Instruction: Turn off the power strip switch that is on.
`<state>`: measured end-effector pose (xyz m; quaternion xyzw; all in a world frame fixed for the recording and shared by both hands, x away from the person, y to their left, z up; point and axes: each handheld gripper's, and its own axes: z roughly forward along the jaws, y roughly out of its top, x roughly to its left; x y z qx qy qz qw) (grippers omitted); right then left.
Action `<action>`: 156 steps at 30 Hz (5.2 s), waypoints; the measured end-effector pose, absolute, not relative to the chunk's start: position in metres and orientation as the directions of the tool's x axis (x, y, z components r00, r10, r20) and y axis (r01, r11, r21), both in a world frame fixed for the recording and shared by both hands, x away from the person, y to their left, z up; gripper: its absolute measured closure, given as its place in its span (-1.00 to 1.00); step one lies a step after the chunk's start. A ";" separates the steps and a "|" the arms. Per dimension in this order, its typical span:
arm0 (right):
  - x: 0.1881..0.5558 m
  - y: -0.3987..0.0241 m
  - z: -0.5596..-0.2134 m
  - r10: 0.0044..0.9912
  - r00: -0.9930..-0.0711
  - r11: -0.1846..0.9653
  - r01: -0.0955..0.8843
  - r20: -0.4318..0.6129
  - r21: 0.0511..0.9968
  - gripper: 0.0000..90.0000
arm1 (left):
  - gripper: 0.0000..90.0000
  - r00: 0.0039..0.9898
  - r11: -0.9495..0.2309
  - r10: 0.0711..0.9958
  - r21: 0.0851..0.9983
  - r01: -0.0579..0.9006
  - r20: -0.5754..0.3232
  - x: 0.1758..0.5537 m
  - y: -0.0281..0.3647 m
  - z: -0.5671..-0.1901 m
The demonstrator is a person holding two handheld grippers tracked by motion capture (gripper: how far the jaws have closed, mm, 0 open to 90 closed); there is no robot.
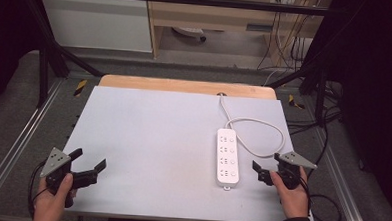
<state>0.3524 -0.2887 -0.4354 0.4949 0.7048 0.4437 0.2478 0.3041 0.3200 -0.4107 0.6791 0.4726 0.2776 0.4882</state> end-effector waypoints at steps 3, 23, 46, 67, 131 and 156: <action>0.351 -0.288 -0.434 0.919 -0.384 0.110 0.473 0.092 0.874 -0.85 | -0.87 0.401 -0.070 0.912 0.926 0.370 -0.091 0.304 0.320 -0.411; 0.345 -0.278 -0.415 0.926 -0.371 0.104 0.435 0.072 0.895 -0.87 | -0.87 0.418 -0.075 0.904 0.930 0.359 -0.089 0.302 0.318 -0.410; 0.358 -0.268 -0.380 0.907 -0.417 0.105 0.344 0.052 0.933 -0.88 | -0.87 0.427 -0.087 0.900 0.925 0.369 -0.086 0.307 0.313 -0.413; 0.385 -0.251 -0.366 0.884 -0.465 0.104 0.317 0.059 0.943 -0.48 | -0.86 0.415 -0.071 0.905 0.928 0.367 -0.095 0.329 0.302 -0.414; 0.420 -0.215 -0.423 0.862 -0.497 0.168 0.457 0.094 0.874 1.00 | -0.85 0.430 -0.121 0.901 0.914 0.388 -0.063 0.330 0.299 -0.419; 0.408 -0.211 -0.432 0.862 -0.501 0.213 0.498 0.078 0.841 1.00 | -0.85 0.430 -0.130 0.901 0.912 0.389 -0.054 0.328 0.301 -0.419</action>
